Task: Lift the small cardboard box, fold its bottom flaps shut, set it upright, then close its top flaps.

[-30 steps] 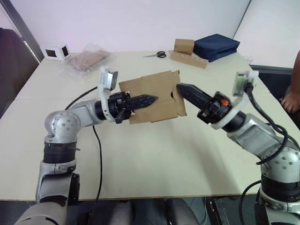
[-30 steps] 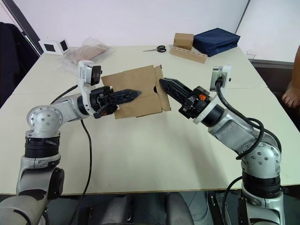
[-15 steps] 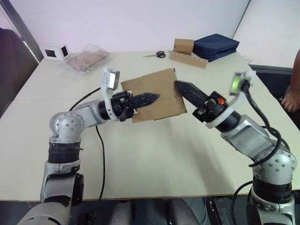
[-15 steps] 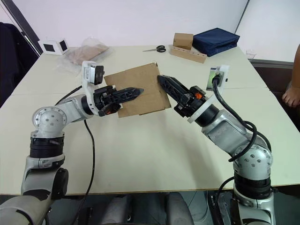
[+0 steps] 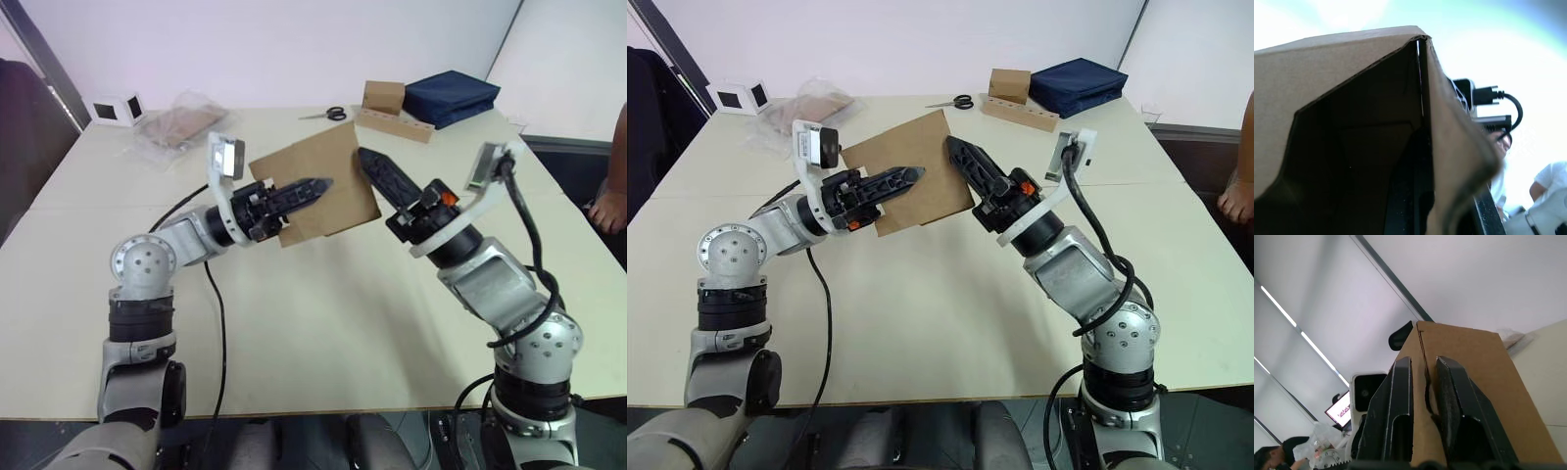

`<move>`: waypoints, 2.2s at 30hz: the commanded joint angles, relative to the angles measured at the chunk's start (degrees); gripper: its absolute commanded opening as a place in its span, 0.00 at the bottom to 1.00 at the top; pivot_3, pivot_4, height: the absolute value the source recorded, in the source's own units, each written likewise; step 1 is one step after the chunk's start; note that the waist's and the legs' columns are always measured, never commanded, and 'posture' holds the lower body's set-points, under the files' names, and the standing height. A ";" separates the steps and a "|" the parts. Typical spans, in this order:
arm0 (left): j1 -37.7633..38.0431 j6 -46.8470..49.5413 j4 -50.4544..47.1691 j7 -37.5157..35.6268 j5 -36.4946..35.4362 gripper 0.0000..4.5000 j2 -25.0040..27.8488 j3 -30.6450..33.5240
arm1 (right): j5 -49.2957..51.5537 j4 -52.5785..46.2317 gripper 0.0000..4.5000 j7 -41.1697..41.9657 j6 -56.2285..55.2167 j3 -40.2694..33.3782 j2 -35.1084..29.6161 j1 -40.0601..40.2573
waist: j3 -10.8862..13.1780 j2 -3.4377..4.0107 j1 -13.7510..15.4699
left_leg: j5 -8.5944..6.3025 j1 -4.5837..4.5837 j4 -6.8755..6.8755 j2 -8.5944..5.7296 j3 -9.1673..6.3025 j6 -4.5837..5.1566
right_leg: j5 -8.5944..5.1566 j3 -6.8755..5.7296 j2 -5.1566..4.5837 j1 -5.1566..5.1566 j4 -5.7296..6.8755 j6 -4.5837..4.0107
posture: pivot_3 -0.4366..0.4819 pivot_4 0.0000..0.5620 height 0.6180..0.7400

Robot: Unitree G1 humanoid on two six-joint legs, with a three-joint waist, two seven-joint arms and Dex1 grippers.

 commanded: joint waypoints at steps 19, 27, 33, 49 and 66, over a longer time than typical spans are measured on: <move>-1.36 -0.18 -1.77 -1.43 -2.66 0.00 1.89 0.69 | -0.35 7.31 0.17 10.25 1.96 -9.72 -11.95 0.18 | 0.00 0.00 -0.05 | 0.00 -0.01 -0.01 -0.01 0.02 0.01 | 0.00 0.00 0.01 0.00 -0.02 0.00 | 0.48 0.27 1.00; -1.85 -0.42 -1.51 -1.44 -2.28 0.00 1.89 0.40 | -3.89 2.44 0.01 11.20 3.13 -4.14 -9.93 -0.94 | 0.00 0.00 0.00 | 0.00 -0.01 -0.02 0.00 0.02 0.00 | 0.00 0.01 0.01 -0.01 -0.02 0.00 | 0.48 0.27 1.00; -1.93 -0.90 -1.26 -1.74 -1.49 0.00 1.55 -0.27 | -5.87 -0.57 0.01 12.61 5.51 0.82 -9.17 -0.72 | 0.01 0.00 0.01 | 0.00 -0.01 -0.02 0.00 0.01 0.00 | 0.00 0.00 0.01 -0.01 -0.02 0.00 | 0.48 0.27 1.00; -2.08 -0.61 -0.48 -4.13 -0.52 0.00 2.72 -1.00 | -6.35 4.01 0.01 14.39 5.93 -8.46 -14.31 0.02 | 0.01 0.00 0.05 | 0.00 -0.01 -0.02 -0.01 0.02 0.00 | 0.00 0.00 0.01 0.00 -0.04 0.00 | 0.48 0.27 1.00; -6.47 0.23 3.89 -10.72 4.34 0.00 4.88 -5.02 | -10.31 -1.36 0.01 14.01 6.77 0.76 -7.69 -0.09 | 0.02 -0.01 0.04 | 0.00 -0.03 -0.06 -0.01 0.02 0.00 | 0.00 0.00 0.00 -0.03 -0.05 0.00 | 0.48 0.27 1.00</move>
